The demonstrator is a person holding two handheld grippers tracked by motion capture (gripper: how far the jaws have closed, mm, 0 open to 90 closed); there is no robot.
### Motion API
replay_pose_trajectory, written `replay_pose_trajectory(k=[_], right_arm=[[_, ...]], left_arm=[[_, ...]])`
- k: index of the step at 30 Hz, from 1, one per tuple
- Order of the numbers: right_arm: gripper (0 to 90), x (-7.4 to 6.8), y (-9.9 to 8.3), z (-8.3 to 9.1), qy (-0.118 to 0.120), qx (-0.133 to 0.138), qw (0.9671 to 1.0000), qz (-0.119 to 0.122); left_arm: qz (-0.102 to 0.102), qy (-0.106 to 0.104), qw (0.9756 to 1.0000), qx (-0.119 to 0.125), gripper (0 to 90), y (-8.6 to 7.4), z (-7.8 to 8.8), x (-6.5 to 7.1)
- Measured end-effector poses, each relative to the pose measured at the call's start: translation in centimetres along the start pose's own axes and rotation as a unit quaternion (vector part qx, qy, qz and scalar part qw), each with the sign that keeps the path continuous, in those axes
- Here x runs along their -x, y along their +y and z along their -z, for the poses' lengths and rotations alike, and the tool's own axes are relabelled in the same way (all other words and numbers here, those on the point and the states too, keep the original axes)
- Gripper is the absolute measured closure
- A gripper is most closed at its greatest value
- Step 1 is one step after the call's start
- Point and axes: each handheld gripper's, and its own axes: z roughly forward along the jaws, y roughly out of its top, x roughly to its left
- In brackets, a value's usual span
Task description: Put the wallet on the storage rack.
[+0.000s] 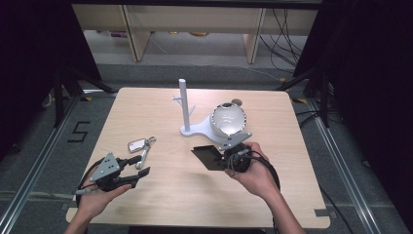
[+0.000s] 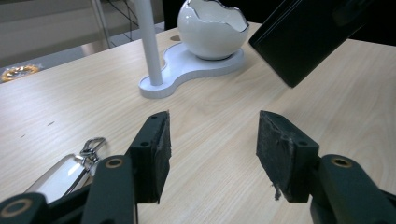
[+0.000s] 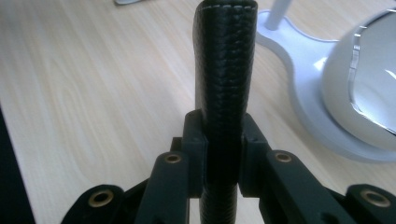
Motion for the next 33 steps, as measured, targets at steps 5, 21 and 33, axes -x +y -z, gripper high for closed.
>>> replay_pose_trajectory(k=[5,21,33], right_arm=[[78.0,0.8,-0.5,0.7,-0.012,0.003,0.9999,-0.001],[78.1,2.7,-0.9,3.9,-0.053,0.017,0.9982,-0.025],[78.1,4.9,-0.1,5.6,-0.083,0.013,0.9964,-0.013]], left_arm=[[0.013,0.021,0.9997,0.008,43.8,-0.5,0.1,-0.1],[0.019,0.042,0.9989,0.002,40.7,-1.2,0.3,-0.5],[0.016,0.036,0.9992,0.003,38.9,-1.3,0.0,-0.3]])
